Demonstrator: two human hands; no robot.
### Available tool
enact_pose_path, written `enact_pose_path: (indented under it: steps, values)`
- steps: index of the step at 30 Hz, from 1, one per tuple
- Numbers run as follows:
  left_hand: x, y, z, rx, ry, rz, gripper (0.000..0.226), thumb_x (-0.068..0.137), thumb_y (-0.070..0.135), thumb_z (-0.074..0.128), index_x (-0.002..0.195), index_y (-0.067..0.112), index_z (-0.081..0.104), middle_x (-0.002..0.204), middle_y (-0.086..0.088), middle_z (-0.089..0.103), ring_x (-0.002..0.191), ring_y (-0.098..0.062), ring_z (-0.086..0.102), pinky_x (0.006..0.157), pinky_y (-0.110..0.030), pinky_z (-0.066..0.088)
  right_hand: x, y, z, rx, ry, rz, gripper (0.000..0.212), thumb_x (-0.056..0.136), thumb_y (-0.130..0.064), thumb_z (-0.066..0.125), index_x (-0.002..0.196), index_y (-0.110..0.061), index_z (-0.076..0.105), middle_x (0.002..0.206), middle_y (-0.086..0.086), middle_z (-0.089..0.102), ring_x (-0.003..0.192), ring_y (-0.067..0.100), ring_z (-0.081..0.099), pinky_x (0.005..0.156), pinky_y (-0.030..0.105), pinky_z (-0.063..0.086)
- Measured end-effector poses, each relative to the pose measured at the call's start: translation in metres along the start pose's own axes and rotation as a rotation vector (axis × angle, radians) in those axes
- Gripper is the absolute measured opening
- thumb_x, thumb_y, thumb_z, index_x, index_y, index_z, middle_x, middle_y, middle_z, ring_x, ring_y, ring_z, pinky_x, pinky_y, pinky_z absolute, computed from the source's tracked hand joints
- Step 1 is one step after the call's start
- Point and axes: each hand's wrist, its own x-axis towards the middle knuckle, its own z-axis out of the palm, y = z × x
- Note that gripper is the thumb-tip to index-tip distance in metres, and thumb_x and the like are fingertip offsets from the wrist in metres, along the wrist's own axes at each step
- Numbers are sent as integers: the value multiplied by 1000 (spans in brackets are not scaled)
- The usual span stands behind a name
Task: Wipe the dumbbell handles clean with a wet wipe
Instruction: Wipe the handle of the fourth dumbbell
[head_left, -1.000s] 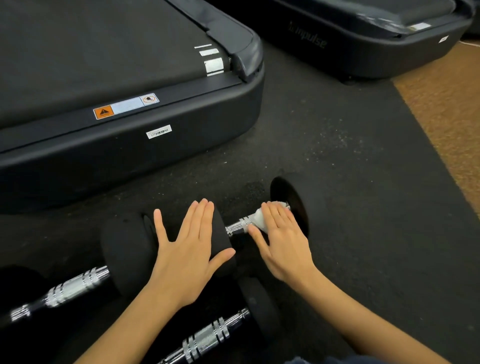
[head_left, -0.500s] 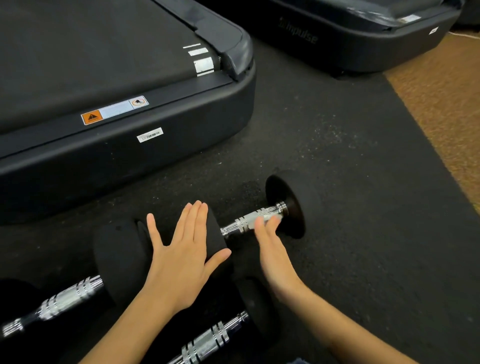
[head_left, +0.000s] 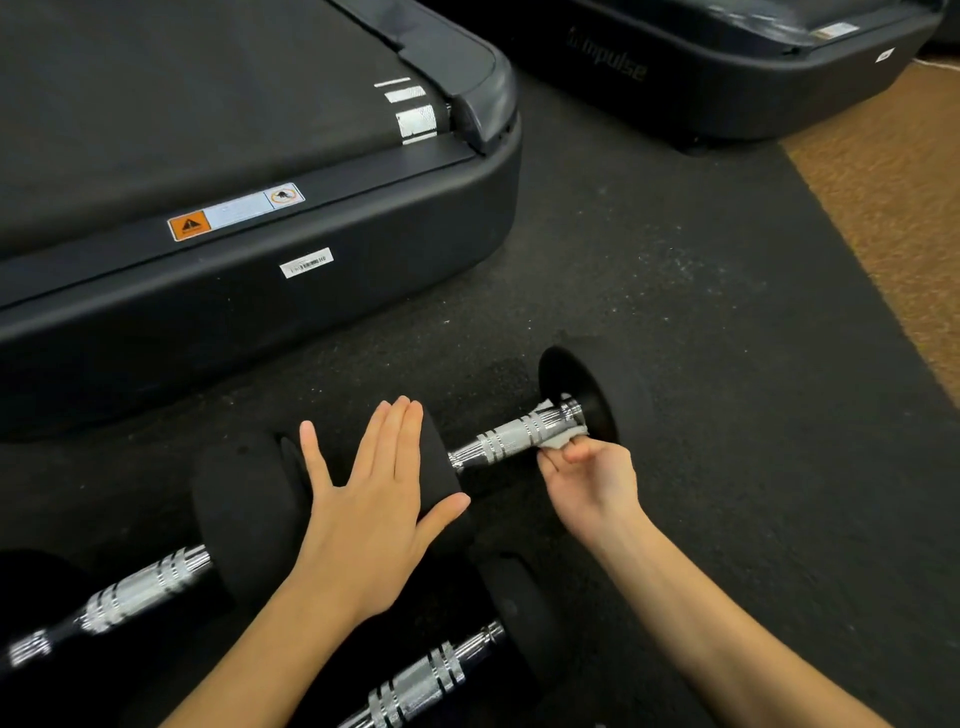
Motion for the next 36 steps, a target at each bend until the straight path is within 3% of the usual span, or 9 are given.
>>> enact_pose_path:
  steps: [3, 7, 12, 17, 19, 23, 29, 33, 36]
  values:
    - [-1, 0, -1, -3, 0, -4, 87, 95, 68, 18, 152, 3, 29, 158, -11, 34, 147, -24, 31, 107, -77, 18, -1, 3, 1, -32, 11, -8, 69, 48, 10, 49, 116, -1, 50, 107, 16, 59, 107, 28, 56, 115, 37, 31]
    - [-1, 2, -1, 1, -7, -1, 88, 95, 67, 18, 152, 2, 29, 159, -12, 33, 147, -24, 31, 107, -77, 19, 0, 1, 0, -59, 15, 39, 46, 54, 11, 35, 93, -1, 56, 108, 16, 63, 109, 31, 60, 114, 40, 32]
    - [-1, 1, -1, 3, -8, -3, 88, 95, 68, 18, 152, 2, 29, 159, -11, 32, 147, -24, 30, 107, -77, 18, -19, 17, 0, -314, -66, -103, 43, 81, 9, 35, 110, -10, 61, 106, -3, 67, 106, 11, 60, 107, 29, 37]
    - [-2, 3, -1, 7, -4, -5, 88, 94, 68, 19, 152, 2, 29, 159, -12, 33, 147, -24, 31, 108, -76, 18, -37, 39, -13, -1066, -151, -320, 51, 102, -17, 38, 149, -33, 28, 116, -11, 66, 104, -13, 57, 92, 19, 39]
    - [-2, 2, -2, 6, -1, -2, 88, 94, 68, 19, 152, 3, 30, 158, -12, 34, 146, -24, 31, 107, -76, 19, -41, 42, -19, -1297, -214, -378, 52, 104, -36, 30, 152, -37, 11, 157, -7, 29, 140, 2, 32, 113, 22, 24]
    - [1, 1, -1, 8, -16, -6, 88, 95, 68, 16, 152, 4, 29, 158, -11, 34, 146, -23, 32, 107, -76, 18, -34, 37, -30, -1758, -319, -615, 74, 89, -67, 1, 151, -27, -8, 161, -11, -11, 143, -7, -17, 118, 23, -12]
    - [2, -1, -2, 7, -16, -11, 88, 95, 69, 12, 153, 5, 27, 159, -10, 33, 147, -23, 31, 108, -76, 15, 0, 17, -7, -2045, -154, -911, 88, 90, -69, -1, 152, -12, 26, 158, 1, 28, 148, 9, 15, 121, 29, -1]
    - [-4, 4, -1, 5, -2, -12, 88, 94, 68, 17, 153, 4, 28, 159, -11, 32, 147, -24, 30, 110, -75, 15, -17, 18, -22, -2029, -364, -908, 76, 95, -64, 10, 153, -16, 22, 159, -6, 23, 147, 3, 10, 118, 18, -4]
    - [-6, 6, -2, 16, -6, -11, 88, 94, 68, 18, 153, 3, 27, 160, -11, 31, 148, -24, 28, 110, -75, 14, -9, 6, -24, -2047, -386, -927, 76, 95, -63, 5, 151, -18, 30, 156, -7, 31, 146, 5, 18, 122, 30, 8]
